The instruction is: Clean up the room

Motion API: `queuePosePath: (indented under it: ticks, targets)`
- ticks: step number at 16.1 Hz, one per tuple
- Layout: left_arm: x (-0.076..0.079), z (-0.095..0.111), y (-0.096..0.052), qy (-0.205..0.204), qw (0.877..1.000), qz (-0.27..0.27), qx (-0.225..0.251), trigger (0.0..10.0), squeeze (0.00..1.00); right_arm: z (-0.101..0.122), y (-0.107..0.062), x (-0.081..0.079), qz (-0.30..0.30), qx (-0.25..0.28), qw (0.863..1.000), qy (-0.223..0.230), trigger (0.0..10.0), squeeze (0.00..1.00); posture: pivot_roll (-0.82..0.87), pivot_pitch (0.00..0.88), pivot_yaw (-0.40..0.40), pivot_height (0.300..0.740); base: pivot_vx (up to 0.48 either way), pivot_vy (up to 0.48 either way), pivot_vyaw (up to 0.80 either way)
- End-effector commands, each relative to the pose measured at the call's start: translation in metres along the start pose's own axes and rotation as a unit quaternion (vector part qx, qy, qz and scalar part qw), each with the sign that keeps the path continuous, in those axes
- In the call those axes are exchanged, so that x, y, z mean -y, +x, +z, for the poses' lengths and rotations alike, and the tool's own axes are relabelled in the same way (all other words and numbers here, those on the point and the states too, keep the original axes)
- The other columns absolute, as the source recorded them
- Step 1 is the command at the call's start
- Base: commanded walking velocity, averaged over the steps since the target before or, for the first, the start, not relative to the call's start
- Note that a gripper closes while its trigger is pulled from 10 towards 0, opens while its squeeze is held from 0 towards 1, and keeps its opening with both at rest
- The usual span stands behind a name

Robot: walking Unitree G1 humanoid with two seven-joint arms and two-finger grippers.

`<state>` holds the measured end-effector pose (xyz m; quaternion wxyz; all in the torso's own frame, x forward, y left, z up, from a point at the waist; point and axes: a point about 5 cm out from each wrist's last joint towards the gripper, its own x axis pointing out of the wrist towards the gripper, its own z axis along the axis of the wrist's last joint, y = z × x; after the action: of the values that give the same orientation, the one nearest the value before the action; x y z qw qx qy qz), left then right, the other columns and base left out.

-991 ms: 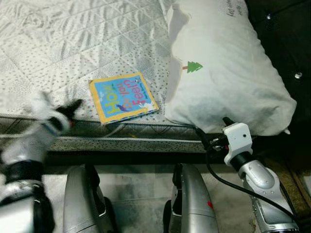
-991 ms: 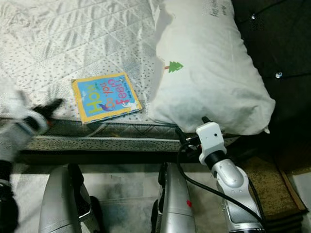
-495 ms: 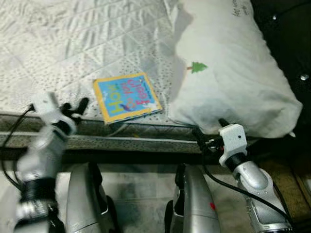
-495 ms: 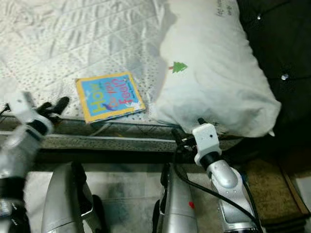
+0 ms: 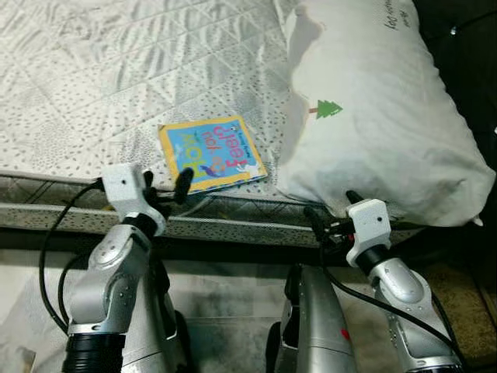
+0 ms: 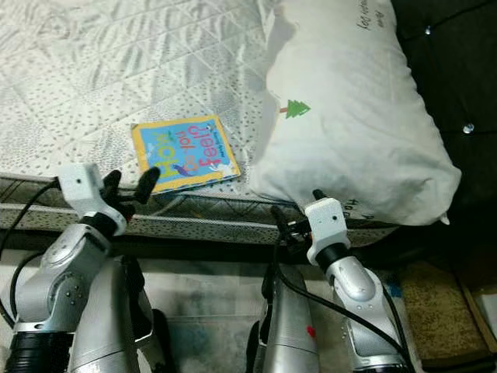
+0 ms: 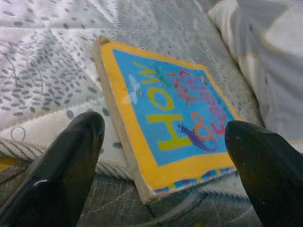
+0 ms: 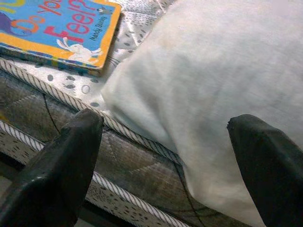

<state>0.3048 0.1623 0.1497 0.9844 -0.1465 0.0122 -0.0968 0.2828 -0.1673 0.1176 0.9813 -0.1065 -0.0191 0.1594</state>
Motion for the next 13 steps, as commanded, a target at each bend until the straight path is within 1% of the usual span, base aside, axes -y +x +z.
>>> queuePosePath:
  ticks: [1, 3, 4, 6, 9, 11, 13]
  targets:
    - [0.01, -0.02, -0.001, 0.007, 0.998, -0.021, -0.059, 10.0, 1.0, -0.005, -0.001, -0.002, 0.004, -0.008, 1.0, 0.002, 10.0, 0.0, 0.01, 0.252, -0.113, 0.514, 0.0, 0.0, 0.0]
    - [0.016, -0.034, 0.004, 0.013, 0.994, -0.044, -0.099, 10.0, 1.0, -0.003, 0.002, -0.003, 0.004, -0.004, 1.0, 0.003, 10.0, 0.0, 0.0, 0.25, -0.107, 0.514, 0.0, 0.0, 0.0]
    - [0.02, -0.036, 0.007, 0.015, 0.993, -0.055, -0.105, 10.0, 1.0, -0.003, 0.002, -0.003, 0.003, -0.003, 1.0, 0.003, 10.0, 0.0, 0.0, 0.25, -0.104, 0.514, 0.0, 0.0, 0.0]
    - [0.032, -0.041, 0.013, 0.036, 0.988, -0.091, -0.12, 10.0, 1.0, -0.004, 0.002, -0.004, 0.0, -0.002, 1.0, 0.003, 10.0, 0.0, 0.0, 0.247, -0.097, 0.514, 0.0, 0.0, 0.0]
    - [0.044, -0.042, 0.018, 0.036, 0.983, -0.125, -0.126, 10.0, 1.0, -0.005, 0.001, -0.005, -0.003, -0.001, 1.0, 0.004, 10.0, 0.0, 0.0, 0.245, -0.088, 0.514, 0.0, 0.0, 0.0]
    - [0.044, -0.046, 0.018, 0.041, 0.982, -0.127, -0.134, 10.0, 1.0, -0.005, 0.001, -0.005, -0.003, -0.001, 1.0, 0.005, 10.0, 0.0, 0.0, 0.244, -0.086, 0.514, 0.0, 0.0, 0.0]
    - [0.037, -0.046, 0.017, 0.043, 0.984, -0.112, -0.135, 10.0, 1.0, -0.006, 0.001, -0.005, -0.004, -0.002, 1.0, 0.004, 10.0, 0.0, 0.0, 0.245, -0.086, 0.514, 0.0, 0.0, 0.0]
